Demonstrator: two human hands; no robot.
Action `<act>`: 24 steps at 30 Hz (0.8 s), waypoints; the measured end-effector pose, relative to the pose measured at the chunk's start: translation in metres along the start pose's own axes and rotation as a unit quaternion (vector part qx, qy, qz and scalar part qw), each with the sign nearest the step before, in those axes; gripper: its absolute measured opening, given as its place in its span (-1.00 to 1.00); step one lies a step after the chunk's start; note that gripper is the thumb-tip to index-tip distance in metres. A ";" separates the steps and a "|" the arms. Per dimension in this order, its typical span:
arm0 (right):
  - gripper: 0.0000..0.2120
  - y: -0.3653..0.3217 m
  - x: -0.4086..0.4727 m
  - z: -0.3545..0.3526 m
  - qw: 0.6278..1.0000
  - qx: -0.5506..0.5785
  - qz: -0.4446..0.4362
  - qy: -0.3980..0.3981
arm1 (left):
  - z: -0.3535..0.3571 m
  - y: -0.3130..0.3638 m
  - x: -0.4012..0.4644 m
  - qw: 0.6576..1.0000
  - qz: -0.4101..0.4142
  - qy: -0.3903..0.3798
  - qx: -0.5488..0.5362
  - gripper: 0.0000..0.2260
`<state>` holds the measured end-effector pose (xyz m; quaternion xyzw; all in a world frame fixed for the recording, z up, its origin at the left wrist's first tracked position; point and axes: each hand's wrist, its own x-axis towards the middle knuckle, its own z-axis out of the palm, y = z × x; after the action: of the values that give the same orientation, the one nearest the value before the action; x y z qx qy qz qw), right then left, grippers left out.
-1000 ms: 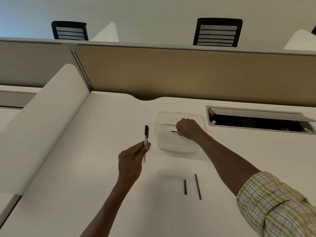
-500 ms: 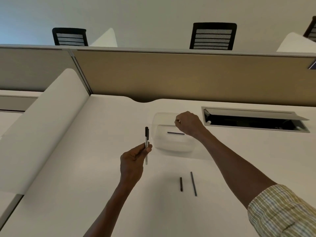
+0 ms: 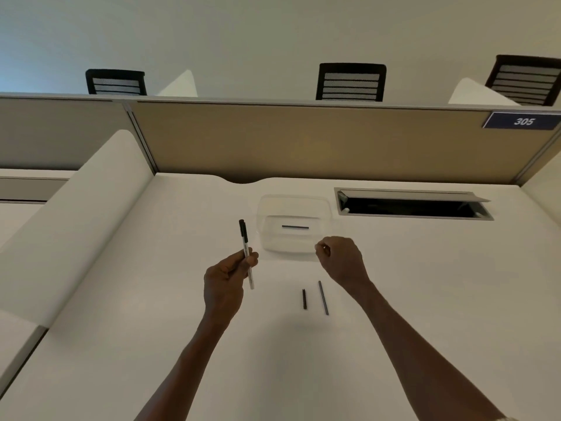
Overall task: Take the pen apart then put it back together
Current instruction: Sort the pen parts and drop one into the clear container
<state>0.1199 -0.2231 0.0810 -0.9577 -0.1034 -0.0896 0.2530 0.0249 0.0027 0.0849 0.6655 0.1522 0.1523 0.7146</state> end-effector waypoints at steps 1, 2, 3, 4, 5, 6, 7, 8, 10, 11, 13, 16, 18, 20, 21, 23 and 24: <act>-0.75 0.003 -0.009 0.001 1.000 -0.007 0.006 -0.011 | -0.001 0.000 -0.003 1.000 -0.001 -0.001 -0.007 -0.87; -0.75 0.005 -0.017 0.003 0.999 -0.017 0.014 -0.026 | -0.001 0.000 -0.006 1.000 -0.002 -0.002 -0.012 -0.88; -0.75 0.009 -0.025 0.005 0.998 -0.026 0.024 -0.043 | -0.001 0.000 -0.009 1.000 -0.002 -0.005 -0.017 -0.88; -0.76 0.012 -0.032 0.007 0.997 -0.031 0.034 -0.057 | -0.001 -0.001 -0.012 1.000 -0.003 -0.008 -0.022 -0.89; -0.77 0.015 -0.039 0.009 0.996 -0.035 0.043 -0.068 | 0.000 -0.001 -0.015 1.000 -0.004 -0.011 -0.027 -0.89; -0.78 0.018 -0.045 0.011 0.995 -0.038 0.052 -0.077 | 0.000 -0.002 -0.017 0.999 -0.006 -0.012 -0.031 -0.88; -0.79 0.021 -0.051 0.012 0.994 -0.040 0.061 -0.082 | 0.000 -0.003 -0.019 0.999 -0.009 -0.011 -0.036 -0.87; -0.79 0.024 -0.055 0.013 0.993 -0.039 0.071 -0.085 | 0.000 -0.004 -0.021 0.999 -0.011 -0.010 -0.040 -0.87; -0.81 0.029 -0.061 0.014 0.991 -0.035 0.092 -0.088 | 0.000 -0.006 -0.024 0.999 -0.017 -0.008 -0.050 -0.87; -0.82 0.031 -0.062 0.015 0.990 -0.033 0.103 -0.087 | 0.000 -0.006 -0.026 0.998 -0.021 -0.009 -0.055 -0.87; -0.84 0.035 -0.063 0.017 0.988 -0.023 0.125 -0.084 | 0.000 -0.007 -0.029 0.998 -0.026 -0.012 -0.063 -0.88; -0.86 0.034 -0.061 0.023 0.984 -0.003 0.146 -0.099 | -0.002 -0.007 -0.034 0.998 -0.026 -0.014 -0.060 -0.88; -0.81 0.032 -0.059 0.030 0.981 0.018 0.155 -0.115 | -0.004 -0.008 -0.035 0.998 -0.029 -0.011 -0.063 -0.88; -0.73 0.028 -0.059 0.037 0.978 0.033 0.160 -0.132 | -0.006 -0.008 -0.036 0.997 -0.035 -0.005 -0.068 -0.88; -0.69 0.026 -0.060 0.041 0.977 0.029 0.154 -0.141 | -0.006 -0.008 -0.036 0.997 -0.036 -0.003 -0.070 -0.88; -0.63 0.022 -0.060 0.048 0.979 0.000 0.128 -0.158 | -0.007 -0.008 -0.036 0.997 -0.039 0.001 -0.072 -0.88; -0.63 0.021 -0.059 0.050 0.980 -0.014 0.118 -0.161 | -0.007 -0.009 -0.035 0.996 -0.040 0.004 -0.074 -0.88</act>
<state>0.0743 -0.2246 0.0152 -0.9685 -0.0275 0.0952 0.2285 -0.0103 -0.0061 0.0761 0.6037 0.1695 0.1369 0.7669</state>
